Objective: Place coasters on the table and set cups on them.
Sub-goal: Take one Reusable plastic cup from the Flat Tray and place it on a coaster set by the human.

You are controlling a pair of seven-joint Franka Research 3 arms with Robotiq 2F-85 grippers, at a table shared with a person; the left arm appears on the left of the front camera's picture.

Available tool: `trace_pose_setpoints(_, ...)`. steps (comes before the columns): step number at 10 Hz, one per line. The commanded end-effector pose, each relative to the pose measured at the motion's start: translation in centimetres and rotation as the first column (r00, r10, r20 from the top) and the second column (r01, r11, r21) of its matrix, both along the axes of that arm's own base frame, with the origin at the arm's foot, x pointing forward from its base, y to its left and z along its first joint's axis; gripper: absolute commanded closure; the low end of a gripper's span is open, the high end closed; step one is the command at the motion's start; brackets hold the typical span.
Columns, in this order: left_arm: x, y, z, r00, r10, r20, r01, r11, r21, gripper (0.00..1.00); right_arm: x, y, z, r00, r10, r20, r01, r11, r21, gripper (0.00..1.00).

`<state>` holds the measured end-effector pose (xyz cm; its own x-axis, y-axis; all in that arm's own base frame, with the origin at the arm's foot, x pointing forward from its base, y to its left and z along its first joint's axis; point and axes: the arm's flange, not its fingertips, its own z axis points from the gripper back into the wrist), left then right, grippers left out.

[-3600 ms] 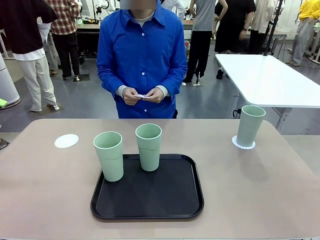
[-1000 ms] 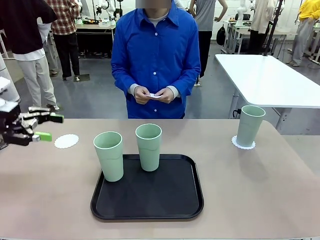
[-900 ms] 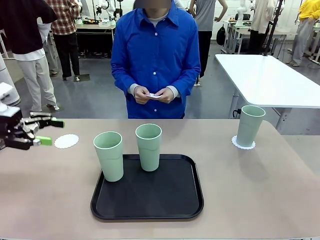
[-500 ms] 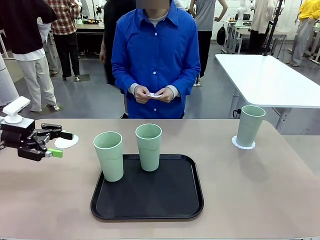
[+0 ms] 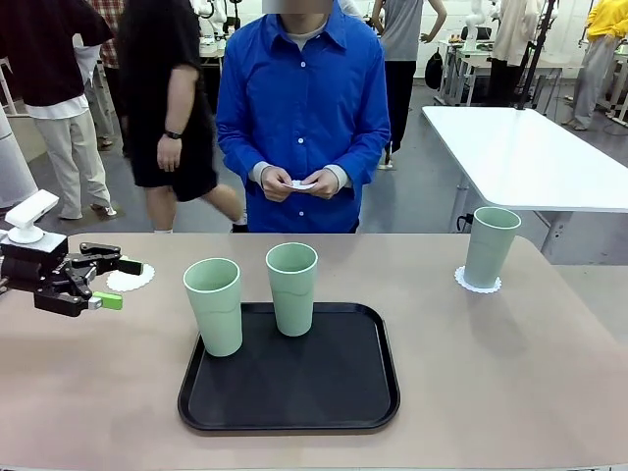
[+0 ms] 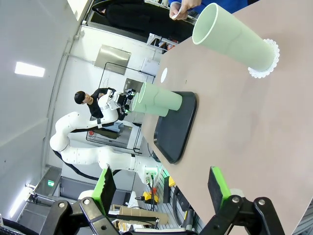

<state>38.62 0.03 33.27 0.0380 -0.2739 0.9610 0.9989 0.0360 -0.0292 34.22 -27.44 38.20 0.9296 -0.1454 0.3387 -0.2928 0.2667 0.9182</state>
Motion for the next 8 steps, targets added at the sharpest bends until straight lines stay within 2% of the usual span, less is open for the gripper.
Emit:
trace_pose_setpoints(1, 0.0, 0.0, 0.0, 1.0, 0.0, 0.001, 0.0, 1.0, 0.001, 0.0, 0.0, 0.0, 0.1, 1.0, 0.002, 0.001, -0.002, 1.0, -0.001, 0.0)
trace_pose_setpoints(3, 1.9, -1.4, -1.9, 0.997, -0.065, -0.032, 0.065, 0.998, 0.004, 0.0, 0.0, 0.0, 0.1, 1.0, 0.002, 0.001, -0.002, 1.0, -0.001, 0.0)
trace_pose_setpoints(5, 3.5, -2.7, -4.2, 0.996, -0.087, -0.023, 0.087, 0.996, -0.018, 0.0, 0.0, 0.0, 0.1, 1.0, 0.002, 0.001, -0.002, 1.0, -0.001, 0.0)
trace_pose_setpoints(8, 4.9, -4.1, -6.0, 0.995, -0.091, 0.031, 0.093, 0.994, -0.065, 0.0, 0.0, 0.0, 0.1, 1.0, 0.002, 0.001, -0.002, 1.0, -0.001, 0.0)
